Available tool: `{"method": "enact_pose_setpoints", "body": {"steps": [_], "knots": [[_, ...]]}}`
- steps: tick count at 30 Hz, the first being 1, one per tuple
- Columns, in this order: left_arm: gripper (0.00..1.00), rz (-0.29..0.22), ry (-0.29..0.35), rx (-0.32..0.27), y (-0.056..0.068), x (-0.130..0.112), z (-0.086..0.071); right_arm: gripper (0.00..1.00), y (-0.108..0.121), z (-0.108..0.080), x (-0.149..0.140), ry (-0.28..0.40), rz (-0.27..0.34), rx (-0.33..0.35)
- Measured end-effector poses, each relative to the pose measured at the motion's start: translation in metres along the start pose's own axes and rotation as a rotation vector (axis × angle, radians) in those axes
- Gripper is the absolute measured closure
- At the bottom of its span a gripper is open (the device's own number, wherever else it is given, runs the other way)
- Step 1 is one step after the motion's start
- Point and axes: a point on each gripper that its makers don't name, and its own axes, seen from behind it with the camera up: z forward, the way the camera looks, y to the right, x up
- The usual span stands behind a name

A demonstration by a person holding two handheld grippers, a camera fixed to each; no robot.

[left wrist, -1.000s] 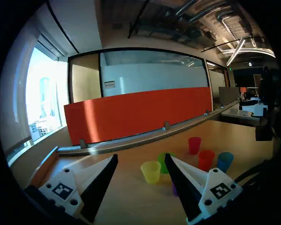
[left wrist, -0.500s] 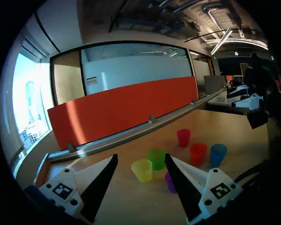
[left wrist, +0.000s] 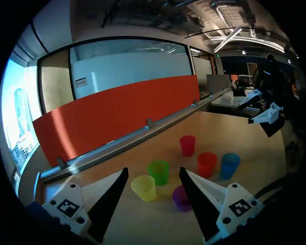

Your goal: Pour water

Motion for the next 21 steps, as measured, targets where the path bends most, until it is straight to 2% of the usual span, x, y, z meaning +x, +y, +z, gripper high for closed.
{"method": "enact_pose_setpoints", "body": {"steps": [5, 11, 21], "knots": [[0.07, 0.016, -0.022, -0.043, 0.005, 0.0, 0.012, 0.0, -0.006, 0.006, -0.004, -0.009, -0.006, 0.019], [0.07, 0.067, -0.063, -0.085, 0.012, -0.009, 0.027, 0.0, -0.014, 0.012, -0.011, -0.012, 0.015, 0.045], [0.07, 0.083, -0.115, -0.123, 0.014, -0.018, 0.058, 0.0, -0.03, 0.024, -0.039, -0.047, 0.052, 0.086]]}}
